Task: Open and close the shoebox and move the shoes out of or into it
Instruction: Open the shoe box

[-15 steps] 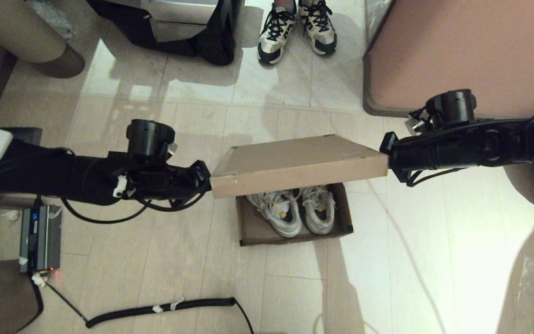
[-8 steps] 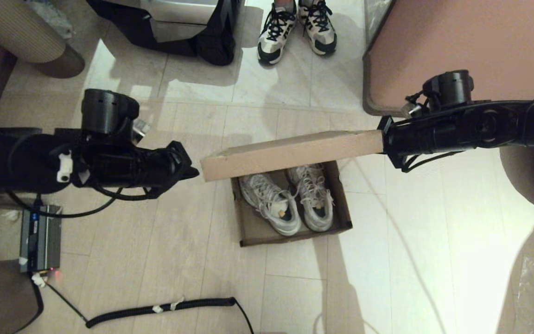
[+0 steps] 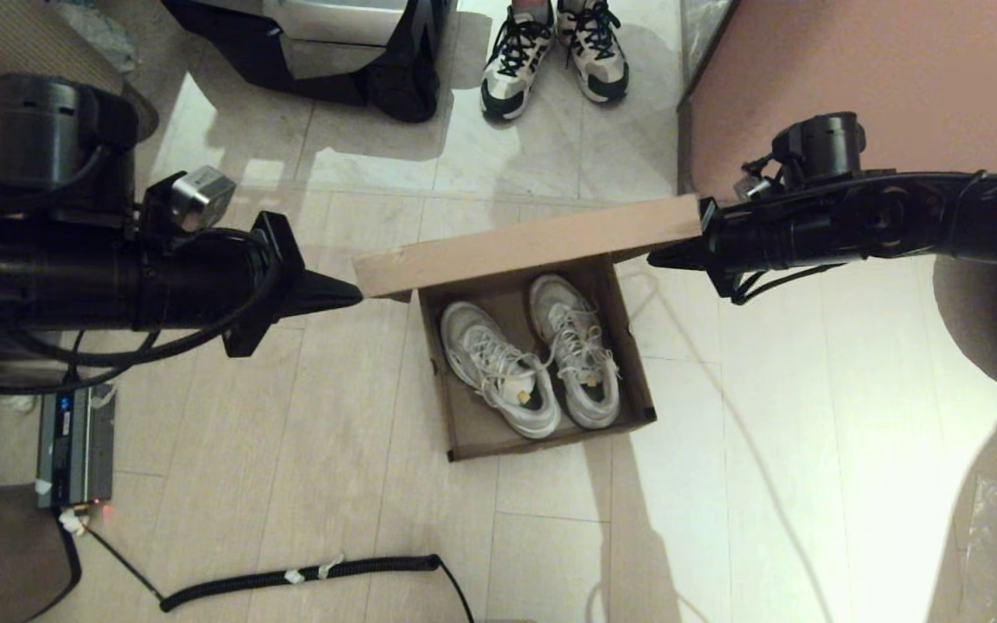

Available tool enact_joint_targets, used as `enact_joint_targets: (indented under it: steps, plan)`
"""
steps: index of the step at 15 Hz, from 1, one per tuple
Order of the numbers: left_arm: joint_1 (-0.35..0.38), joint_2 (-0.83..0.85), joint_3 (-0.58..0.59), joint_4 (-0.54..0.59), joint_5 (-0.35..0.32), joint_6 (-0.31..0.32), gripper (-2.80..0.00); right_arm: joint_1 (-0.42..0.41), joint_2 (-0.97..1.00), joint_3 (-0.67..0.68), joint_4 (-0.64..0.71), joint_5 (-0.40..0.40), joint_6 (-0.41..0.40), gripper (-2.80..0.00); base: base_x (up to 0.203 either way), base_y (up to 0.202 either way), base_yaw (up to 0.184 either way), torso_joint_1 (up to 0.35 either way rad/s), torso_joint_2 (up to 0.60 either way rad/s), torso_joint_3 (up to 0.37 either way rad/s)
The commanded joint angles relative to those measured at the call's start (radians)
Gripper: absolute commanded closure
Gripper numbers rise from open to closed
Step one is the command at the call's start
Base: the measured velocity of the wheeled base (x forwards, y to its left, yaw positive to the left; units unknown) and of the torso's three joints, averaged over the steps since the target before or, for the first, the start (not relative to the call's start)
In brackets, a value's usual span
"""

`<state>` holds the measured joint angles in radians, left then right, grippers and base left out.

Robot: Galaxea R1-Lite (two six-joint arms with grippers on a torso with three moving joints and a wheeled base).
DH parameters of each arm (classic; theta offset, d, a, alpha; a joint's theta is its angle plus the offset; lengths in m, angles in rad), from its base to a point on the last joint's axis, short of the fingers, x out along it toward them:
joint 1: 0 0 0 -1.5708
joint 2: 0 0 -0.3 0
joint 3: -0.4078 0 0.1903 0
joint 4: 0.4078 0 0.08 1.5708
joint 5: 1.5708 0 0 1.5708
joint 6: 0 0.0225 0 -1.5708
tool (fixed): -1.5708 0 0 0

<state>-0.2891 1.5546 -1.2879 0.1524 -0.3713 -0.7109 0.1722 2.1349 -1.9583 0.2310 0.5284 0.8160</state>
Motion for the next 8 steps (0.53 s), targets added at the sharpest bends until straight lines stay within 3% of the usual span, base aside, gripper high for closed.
enact_joint_targets:
  steps: [1,4,7,8]
  plan:
    - [-0.013,-0.034,0.008,0.016,-0.012,-0.004,0.00,0.008,0.022,-0.001,-0.028,-0.001,0.007,0.00,0.000,0.000,0.000,0.000,0.00,0.000]
    - [-0.042,-0.033,0.013,0.028,-0.016,-0.003,0.00,0.016,0.033,-0.002,-0.058,-0.004,0.005,0.00,0.000,0.000,0.000,0.000,0.00,0.000]
    - [-0.096,-0.039,0.020,0.153,-0.044,0.008,0.00,0.016,0.034,-0.001,-0.058,-0.004,0.006,0.00,0.000,0.000,0.000,0.000,0.00,0.000]
    - [-0.105,-0.029,0.033,0.172,-0.046,0.040,0.00,0.016,0.034,-0.001,-0.058,-0.004,0.006,0.00,0.000,0.000,0.000,0.000,0.00,0.000]
